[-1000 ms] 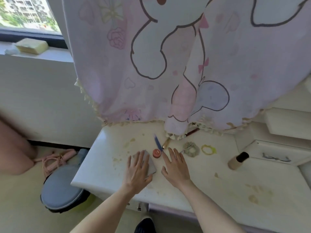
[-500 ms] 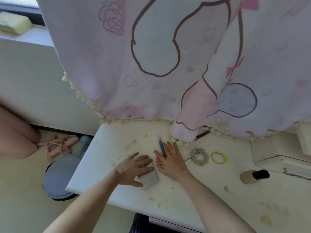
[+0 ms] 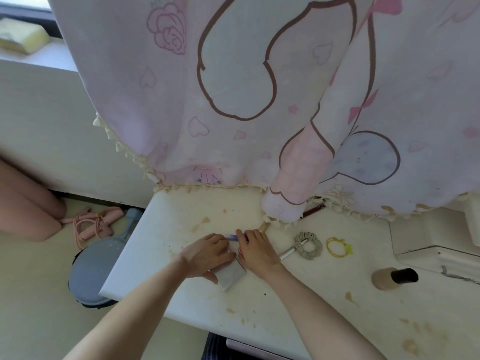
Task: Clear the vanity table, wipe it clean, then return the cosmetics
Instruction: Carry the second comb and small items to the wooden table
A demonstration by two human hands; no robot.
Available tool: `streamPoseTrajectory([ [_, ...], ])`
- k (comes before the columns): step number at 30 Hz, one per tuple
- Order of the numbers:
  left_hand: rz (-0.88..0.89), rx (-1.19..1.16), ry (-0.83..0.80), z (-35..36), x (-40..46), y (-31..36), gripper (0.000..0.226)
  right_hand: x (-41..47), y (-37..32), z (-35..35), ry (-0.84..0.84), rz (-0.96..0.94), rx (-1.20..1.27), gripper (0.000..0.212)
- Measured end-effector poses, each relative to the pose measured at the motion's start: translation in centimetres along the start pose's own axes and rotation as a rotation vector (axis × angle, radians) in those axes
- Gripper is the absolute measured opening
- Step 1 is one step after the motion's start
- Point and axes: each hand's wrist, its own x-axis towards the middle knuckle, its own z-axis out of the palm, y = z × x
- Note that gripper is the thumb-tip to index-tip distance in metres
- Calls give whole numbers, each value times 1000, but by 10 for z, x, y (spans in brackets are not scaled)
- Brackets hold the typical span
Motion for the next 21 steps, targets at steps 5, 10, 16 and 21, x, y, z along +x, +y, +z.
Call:
streamPoseTrajectory([
  [5, -133, 28, -66, -2, 0, 1, 81, 2, 4, -7, -22, 21, -96, 34],
  [10, -192, 5, -83, 0, -3, 3, 77, 0, 5, -9, -16, 39, -89, 39],
  [16, -219, -76, -113, 2, 1, 6, 75, -17, 7, -8, -3, 83, -78, 42],
  [21, -249, -149, -72, -2, 2, 13, 75, -33, 11, 2, 16, 93, -102, 52],
])
